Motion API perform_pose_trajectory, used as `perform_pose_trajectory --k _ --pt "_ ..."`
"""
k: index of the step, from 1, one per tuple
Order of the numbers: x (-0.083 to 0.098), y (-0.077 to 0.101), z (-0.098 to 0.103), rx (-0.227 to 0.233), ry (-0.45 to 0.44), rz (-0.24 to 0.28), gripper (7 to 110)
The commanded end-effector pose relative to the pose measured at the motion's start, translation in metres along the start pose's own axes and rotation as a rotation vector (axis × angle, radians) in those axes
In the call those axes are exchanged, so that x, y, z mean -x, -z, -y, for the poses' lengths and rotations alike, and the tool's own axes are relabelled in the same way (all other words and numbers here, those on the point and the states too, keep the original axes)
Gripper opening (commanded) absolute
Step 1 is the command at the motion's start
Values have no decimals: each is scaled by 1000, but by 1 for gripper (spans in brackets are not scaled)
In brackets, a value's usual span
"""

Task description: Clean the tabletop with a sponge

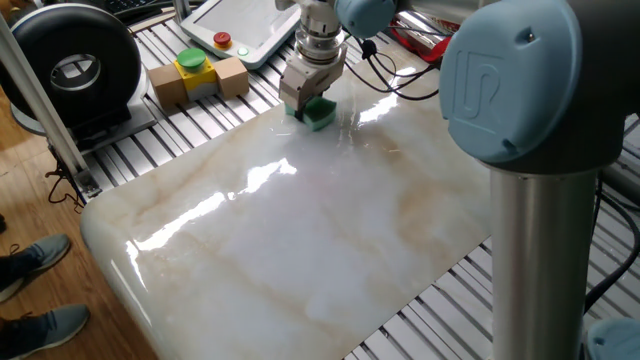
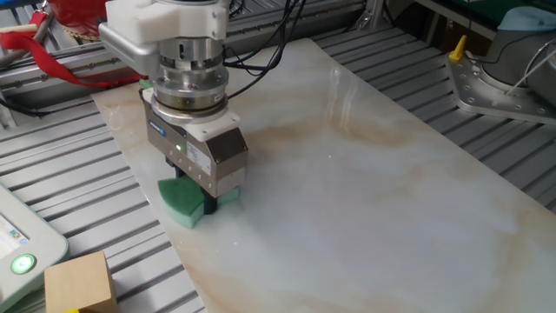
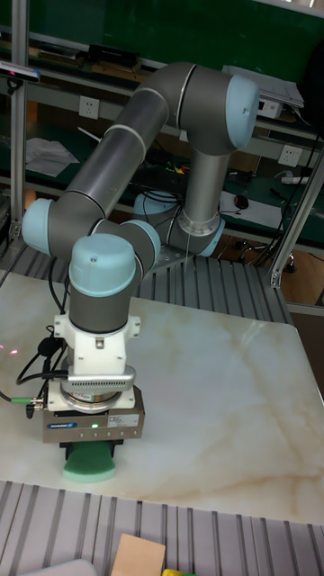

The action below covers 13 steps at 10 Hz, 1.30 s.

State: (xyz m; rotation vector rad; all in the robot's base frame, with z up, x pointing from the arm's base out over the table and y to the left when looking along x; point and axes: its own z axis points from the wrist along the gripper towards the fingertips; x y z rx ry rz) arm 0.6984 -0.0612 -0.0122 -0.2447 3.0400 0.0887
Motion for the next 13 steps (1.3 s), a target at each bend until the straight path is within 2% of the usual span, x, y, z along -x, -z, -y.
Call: perform_pose_trajectory --k 1,13 --pt "1 -1 -4 21 -27 -4 7" --pt "3 -3 -15 27 -35 -14 7"
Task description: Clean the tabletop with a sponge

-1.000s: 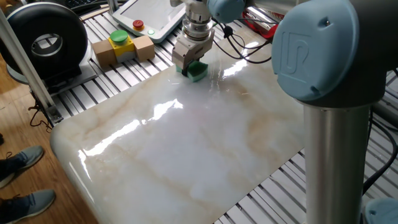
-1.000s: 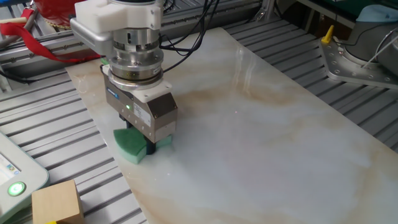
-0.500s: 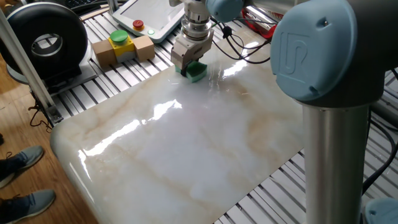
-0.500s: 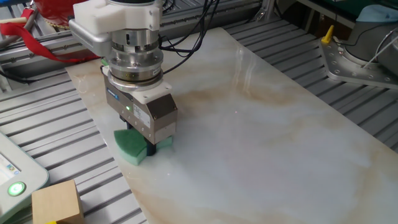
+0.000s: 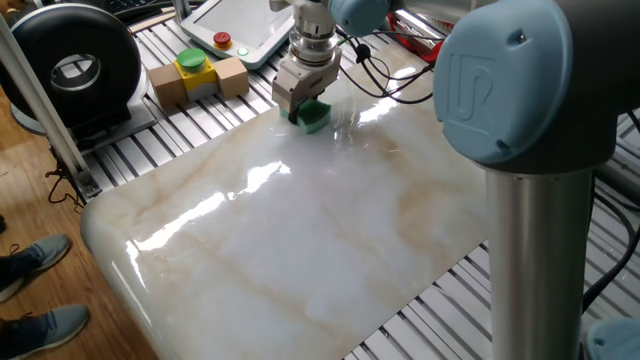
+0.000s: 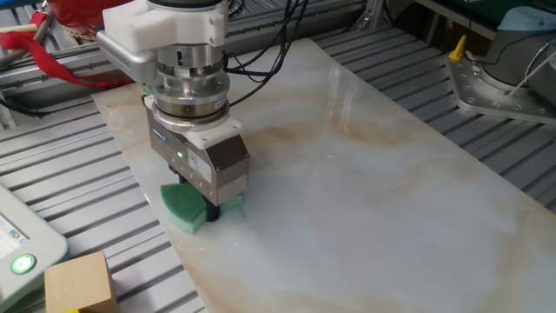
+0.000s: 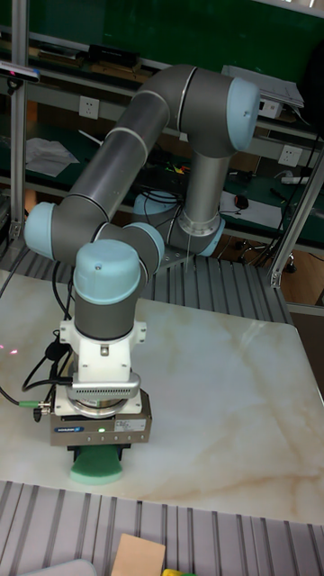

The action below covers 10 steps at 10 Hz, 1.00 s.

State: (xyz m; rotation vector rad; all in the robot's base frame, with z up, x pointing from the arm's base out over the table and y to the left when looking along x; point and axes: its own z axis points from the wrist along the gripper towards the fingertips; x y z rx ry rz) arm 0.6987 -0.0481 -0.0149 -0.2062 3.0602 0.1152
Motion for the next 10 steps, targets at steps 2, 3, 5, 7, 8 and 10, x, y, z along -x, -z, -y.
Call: perform_pose_trajectory --k 2,3,5,7,8,10 --pt "2 2 -3 1 -7 -2 7" --pt "3 4 -4 -6 -10 -6 7" --pt "4 4 -3 -32 -16 -10 7" --pt "5 2 -8 -47 -32 -10 7" --pt "6 1 -12 -50 -39 -10 7" --pt "8 2 -15 -55 -45 -10 7"
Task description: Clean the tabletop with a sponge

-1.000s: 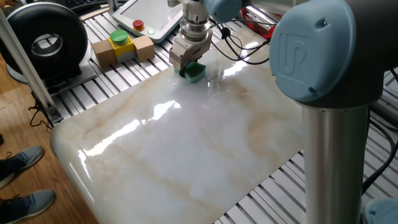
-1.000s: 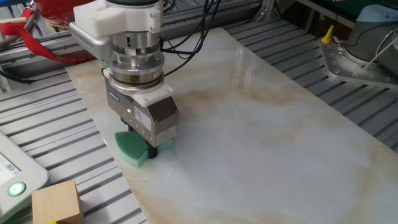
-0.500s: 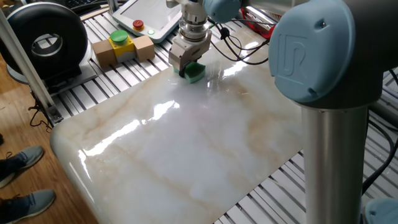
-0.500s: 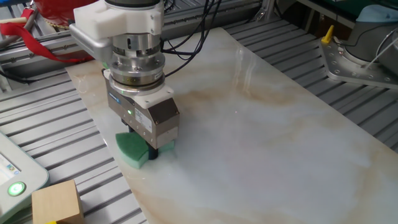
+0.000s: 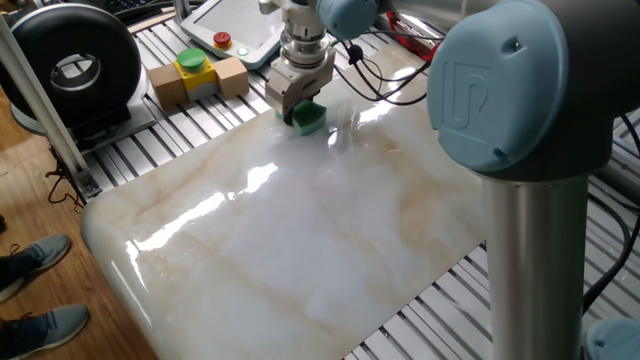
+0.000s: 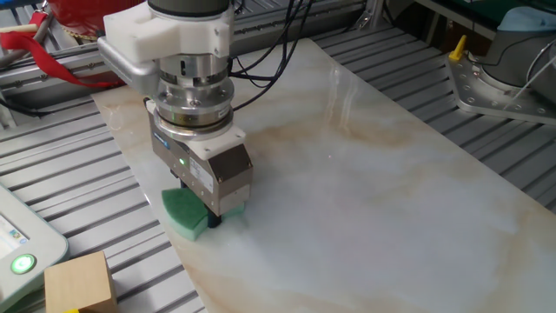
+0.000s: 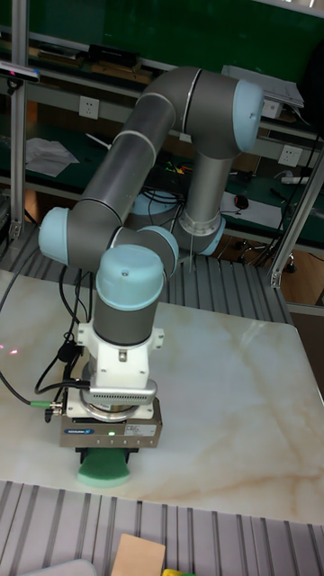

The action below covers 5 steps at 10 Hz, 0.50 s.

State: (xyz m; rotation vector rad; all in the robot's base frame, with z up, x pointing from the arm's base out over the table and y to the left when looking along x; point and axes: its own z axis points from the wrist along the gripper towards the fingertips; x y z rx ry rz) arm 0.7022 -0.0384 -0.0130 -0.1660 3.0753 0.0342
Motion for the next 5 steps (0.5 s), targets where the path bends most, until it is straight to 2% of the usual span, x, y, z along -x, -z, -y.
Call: perform_pose_trajectory --k 1,5 --pt "3 1 -6 -2 -20 3 7" --pt "5 2 -16 2 -35 0 7"
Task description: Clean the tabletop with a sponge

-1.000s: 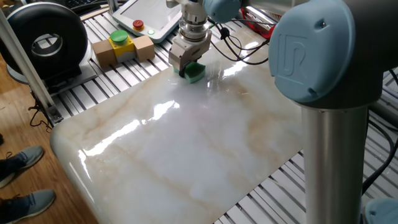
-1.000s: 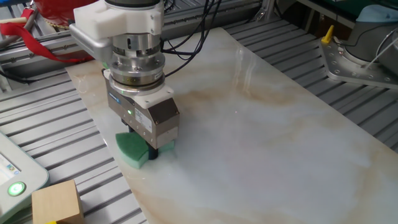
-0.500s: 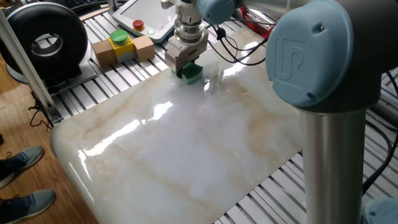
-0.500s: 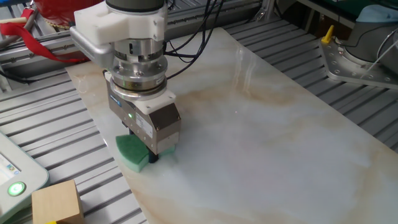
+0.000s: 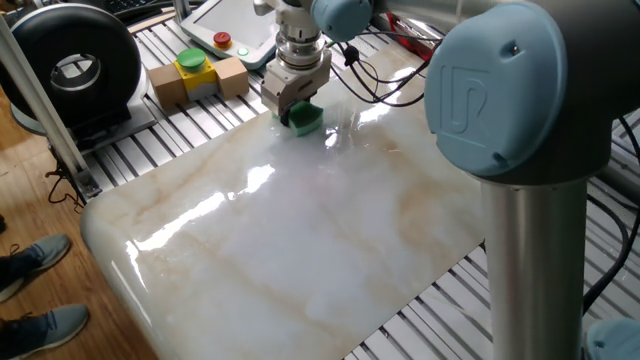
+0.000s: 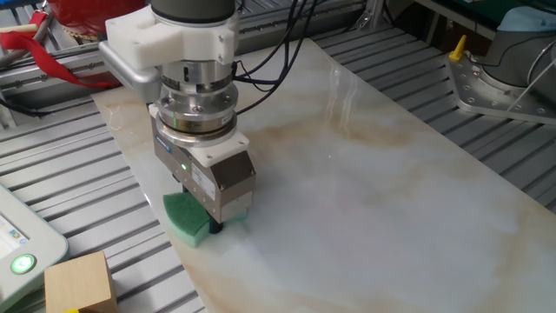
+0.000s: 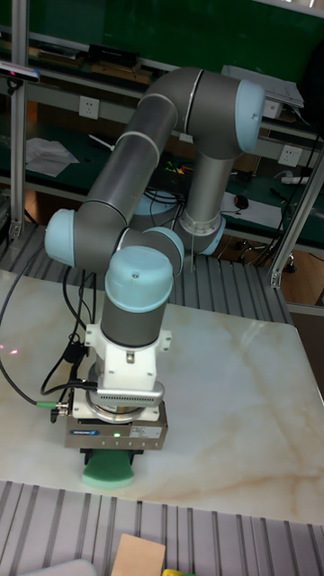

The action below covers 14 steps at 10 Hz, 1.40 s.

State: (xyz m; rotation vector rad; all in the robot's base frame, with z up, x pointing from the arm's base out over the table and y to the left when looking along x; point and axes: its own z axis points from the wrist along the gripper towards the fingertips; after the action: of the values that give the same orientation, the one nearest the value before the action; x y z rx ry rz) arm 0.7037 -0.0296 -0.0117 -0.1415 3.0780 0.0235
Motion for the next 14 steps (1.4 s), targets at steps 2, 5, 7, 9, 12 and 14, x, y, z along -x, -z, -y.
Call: perform_pose_trajectory --k 2,5,7,9,12,14 --pt "2 1 -13 9 -27 -1 7" --pt "1 1 -20 11 -37 -4 7" --pt "2 1 -23 11 -40 -4 7" --pt "3 2 -28 14 -47 -4 7" --pt "3 3 -35 16 -57 -9 7" --pt "2 1 -40 17 -61 -8 7"
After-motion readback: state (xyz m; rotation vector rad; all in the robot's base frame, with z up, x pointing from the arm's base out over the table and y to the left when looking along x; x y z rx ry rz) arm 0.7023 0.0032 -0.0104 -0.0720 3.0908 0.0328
